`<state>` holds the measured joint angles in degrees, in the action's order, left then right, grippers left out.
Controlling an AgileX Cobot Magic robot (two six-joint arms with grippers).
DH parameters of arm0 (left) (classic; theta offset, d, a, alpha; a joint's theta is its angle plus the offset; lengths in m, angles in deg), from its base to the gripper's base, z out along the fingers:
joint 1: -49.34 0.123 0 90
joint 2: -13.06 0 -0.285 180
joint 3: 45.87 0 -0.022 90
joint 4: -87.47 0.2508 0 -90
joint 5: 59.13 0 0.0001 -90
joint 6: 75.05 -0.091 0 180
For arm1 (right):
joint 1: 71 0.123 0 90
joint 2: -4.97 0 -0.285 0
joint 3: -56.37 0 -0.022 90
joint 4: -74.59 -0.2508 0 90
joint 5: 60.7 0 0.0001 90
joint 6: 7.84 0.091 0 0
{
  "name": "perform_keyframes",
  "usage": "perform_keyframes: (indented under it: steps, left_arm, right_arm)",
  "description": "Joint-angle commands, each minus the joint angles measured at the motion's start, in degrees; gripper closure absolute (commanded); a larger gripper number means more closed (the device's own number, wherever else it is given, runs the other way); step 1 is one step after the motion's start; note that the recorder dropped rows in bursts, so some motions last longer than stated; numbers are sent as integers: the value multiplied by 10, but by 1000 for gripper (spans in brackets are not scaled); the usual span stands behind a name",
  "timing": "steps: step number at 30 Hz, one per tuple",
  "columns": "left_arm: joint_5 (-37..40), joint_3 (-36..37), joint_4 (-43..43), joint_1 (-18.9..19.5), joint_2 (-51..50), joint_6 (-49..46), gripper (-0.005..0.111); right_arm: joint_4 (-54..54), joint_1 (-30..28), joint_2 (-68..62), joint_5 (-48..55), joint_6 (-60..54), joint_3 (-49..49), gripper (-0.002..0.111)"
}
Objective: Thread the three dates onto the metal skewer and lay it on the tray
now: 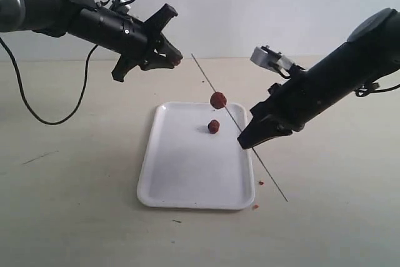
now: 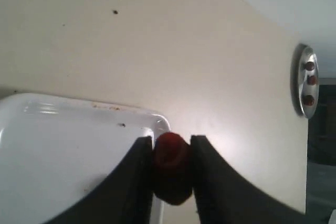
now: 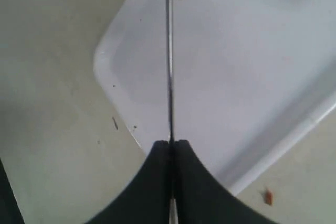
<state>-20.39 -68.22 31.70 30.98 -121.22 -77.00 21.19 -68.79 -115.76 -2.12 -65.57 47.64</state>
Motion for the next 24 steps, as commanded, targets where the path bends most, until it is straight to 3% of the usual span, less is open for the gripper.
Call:
perform_keyframes:
  steps: [1,24]
  left_arm:
    - [-17,1,-33,1,6,-27,81]
    - [16,1,-18,-5,6,-85,81]
  right_arm:
    - [-9,22,-7,7,-12,-3,108]
    - [-35,28,-27,-33,-27,-3,108]
